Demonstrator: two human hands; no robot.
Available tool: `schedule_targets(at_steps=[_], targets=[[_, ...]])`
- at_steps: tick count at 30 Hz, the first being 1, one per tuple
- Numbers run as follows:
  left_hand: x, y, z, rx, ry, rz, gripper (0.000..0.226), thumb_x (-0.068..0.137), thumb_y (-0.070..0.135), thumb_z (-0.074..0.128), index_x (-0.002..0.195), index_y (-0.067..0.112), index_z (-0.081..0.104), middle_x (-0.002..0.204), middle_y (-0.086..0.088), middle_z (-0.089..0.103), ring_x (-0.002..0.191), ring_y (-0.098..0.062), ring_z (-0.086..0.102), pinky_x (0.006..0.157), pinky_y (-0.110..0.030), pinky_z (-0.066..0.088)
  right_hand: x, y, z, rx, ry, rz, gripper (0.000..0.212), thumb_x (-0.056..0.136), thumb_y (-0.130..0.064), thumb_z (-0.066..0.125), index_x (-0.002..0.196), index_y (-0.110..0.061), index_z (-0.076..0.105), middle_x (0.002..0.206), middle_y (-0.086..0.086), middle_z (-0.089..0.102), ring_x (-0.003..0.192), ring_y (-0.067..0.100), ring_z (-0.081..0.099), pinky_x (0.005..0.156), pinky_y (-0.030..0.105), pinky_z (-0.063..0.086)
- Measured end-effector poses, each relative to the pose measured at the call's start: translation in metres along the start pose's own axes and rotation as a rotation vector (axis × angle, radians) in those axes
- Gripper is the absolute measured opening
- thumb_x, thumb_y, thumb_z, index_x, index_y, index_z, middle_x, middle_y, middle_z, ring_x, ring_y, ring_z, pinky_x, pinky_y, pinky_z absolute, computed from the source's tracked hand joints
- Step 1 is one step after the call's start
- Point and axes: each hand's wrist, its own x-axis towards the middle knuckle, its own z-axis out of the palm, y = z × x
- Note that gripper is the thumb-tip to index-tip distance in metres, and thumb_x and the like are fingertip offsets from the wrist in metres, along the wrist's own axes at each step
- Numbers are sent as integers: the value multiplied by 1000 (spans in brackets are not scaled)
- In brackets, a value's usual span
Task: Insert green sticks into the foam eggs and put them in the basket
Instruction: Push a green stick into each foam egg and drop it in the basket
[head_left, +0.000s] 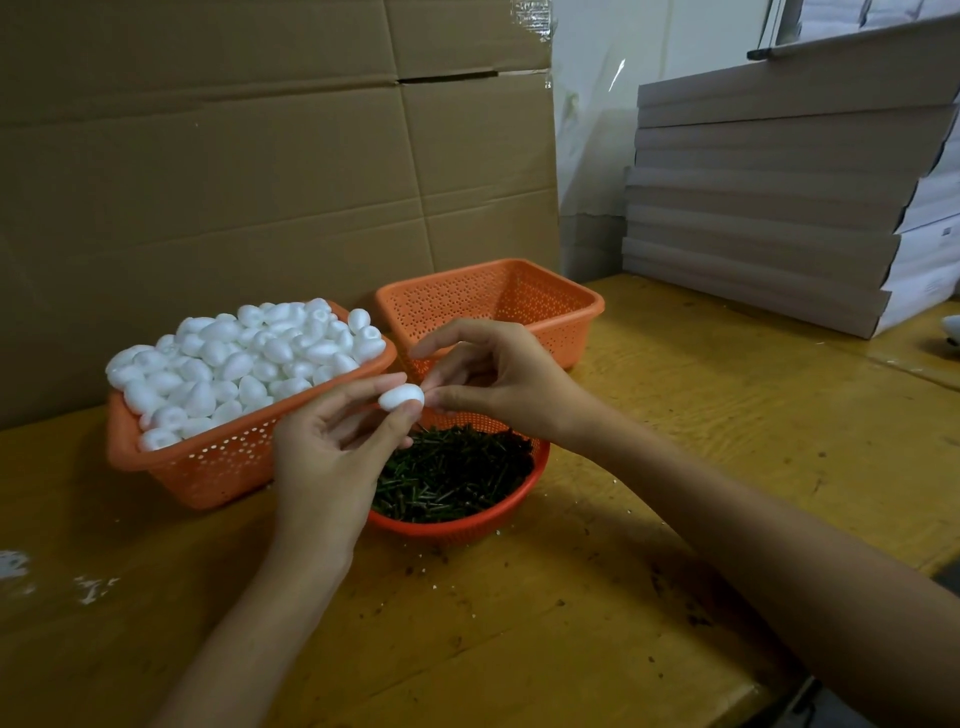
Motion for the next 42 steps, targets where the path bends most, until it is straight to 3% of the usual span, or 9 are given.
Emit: schedule_targets(at_steps=[8, 14, 19, 30, 37, 42], targets=[[3, 2, -2, -97, 14, -45, 41, 76, 20, 87, 116, 20, 77, 114, -1, 81, 102, -20, 80, 72, -23, 62, 0, -1, 0, 46, -13, 10, 29, 91, 3, 75, 117, 8, 63, 95, 21, 77, 84, 40, 76, 78, 46, 65], [3, 3, -3, -133, 13, -54, 21, 75, 23, 87, 93, 31, 81, 114, -2, 81, 93, -22, 81, 78, -28, 65, -1, -3, 1, 101, 11, 51, 30, 91, 3, 75, 117, 6, 61, 93, 18, 78, 84, 42, 75, 79, 47, 65], [4, 2, -4, -158, 52, -74, 23, 78, 22, 87, 98, 25, 79, 112, -4, 81, 90, -22, 81, 76, -26, 64, -1, -5, 3, 100, -13, 62, 37, 83, 7, 81, 116, 7, 64, 101, 19, 78, 94, 34, 77, 90, 48, 63], [6, 5, -5, -167, 24, -101, 22, 73, 23, 88, 93, 30, 83, 112, -5, 81, 93, -23, 80, 77, -26, 64, -1, -7, 3, 49, 22, 13, 30, 81, 10, 82, 105, 7, 65, 107, 20, 71, 89, 35, 75, 85, 48, 64], [6, 5, -7, -211, 10, -119, 28, 74, 18, 85, 102, 21, 81, 115, -10, 80, 102, -30, 79, 78, -26, 63, -2, -6, 3, 88, 52, 33, 27, 81, 12, 81, 100, 4, 63, 99, 27, 68, 90, 40, 73, 88, 54, 62], [8, 4, -7, -221, 3, -129, 27, 77, 18, 83, 104, 18, 79, 114, -10, 80, 103, -30, 79, 79, -28, 63, -1, -8, 3, 103, 55, 49, 28, 81, 13, 81, 99, 1, 64, 96, 28, 67, 85, 29, 70, 88, 55, 61]])
